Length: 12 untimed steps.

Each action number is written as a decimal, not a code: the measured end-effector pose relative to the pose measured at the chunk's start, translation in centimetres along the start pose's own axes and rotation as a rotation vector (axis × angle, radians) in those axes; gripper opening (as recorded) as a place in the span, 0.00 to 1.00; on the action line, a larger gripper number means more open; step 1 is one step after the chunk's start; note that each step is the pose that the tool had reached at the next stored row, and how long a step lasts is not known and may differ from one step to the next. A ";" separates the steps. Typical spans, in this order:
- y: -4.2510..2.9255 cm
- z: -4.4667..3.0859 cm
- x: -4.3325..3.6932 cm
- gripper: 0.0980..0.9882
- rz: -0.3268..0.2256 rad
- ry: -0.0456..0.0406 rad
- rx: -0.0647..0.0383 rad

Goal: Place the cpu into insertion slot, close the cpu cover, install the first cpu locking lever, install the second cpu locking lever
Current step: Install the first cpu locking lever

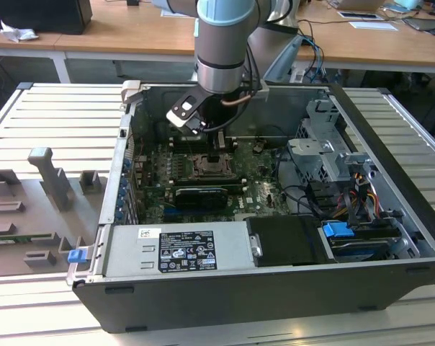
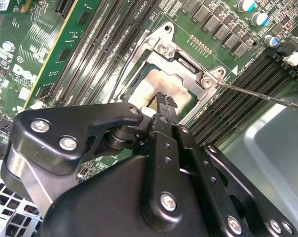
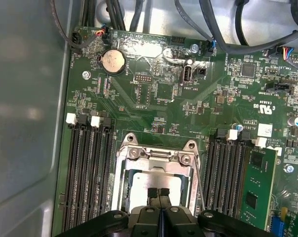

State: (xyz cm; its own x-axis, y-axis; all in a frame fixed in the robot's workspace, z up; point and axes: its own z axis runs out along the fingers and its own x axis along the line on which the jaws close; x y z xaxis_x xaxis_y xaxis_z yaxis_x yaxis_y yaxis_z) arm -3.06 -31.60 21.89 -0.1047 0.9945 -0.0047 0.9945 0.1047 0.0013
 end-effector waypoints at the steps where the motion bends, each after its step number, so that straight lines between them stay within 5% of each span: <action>1: 0.00 -0.05 0.00 0.01 0.000 0.0000 0.000; 12: 0.01 -1.81 -0.01 0.01 0.000 -0.0027 0.000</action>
State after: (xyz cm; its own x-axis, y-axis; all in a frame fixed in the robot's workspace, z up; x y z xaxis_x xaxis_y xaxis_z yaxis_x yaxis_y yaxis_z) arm -3.05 -31.60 23.70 -0.1048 0.9945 -0.0075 0.9945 0.1048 0.0010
